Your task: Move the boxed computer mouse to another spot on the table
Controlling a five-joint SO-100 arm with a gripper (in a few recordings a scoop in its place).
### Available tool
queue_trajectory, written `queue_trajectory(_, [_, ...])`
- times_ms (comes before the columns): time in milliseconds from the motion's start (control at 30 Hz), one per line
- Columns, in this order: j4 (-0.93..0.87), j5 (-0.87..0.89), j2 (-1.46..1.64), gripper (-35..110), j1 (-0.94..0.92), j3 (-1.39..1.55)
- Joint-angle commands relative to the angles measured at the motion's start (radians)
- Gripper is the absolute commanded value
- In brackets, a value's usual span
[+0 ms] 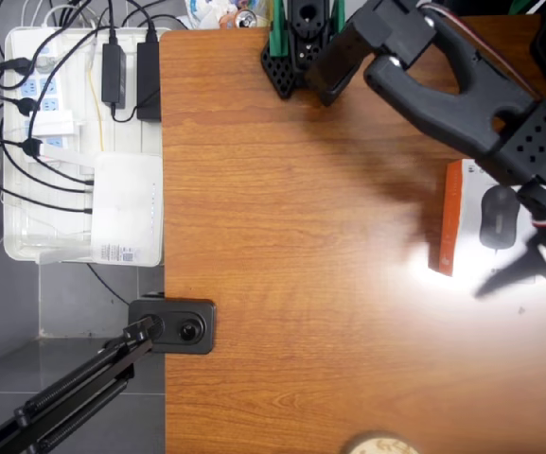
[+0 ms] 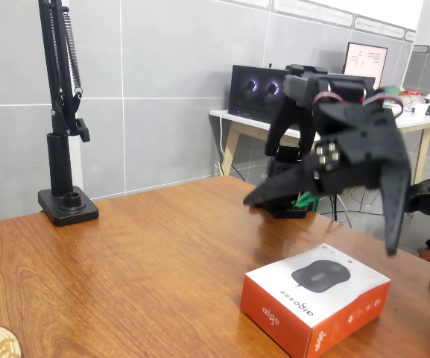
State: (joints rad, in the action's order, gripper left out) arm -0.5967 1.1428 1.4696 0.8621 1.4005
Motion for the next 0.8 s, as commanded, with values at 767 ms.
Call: queue_trajectory(767, [-0.156, -0.400, -0.092, 104, 0.040, -0.150])
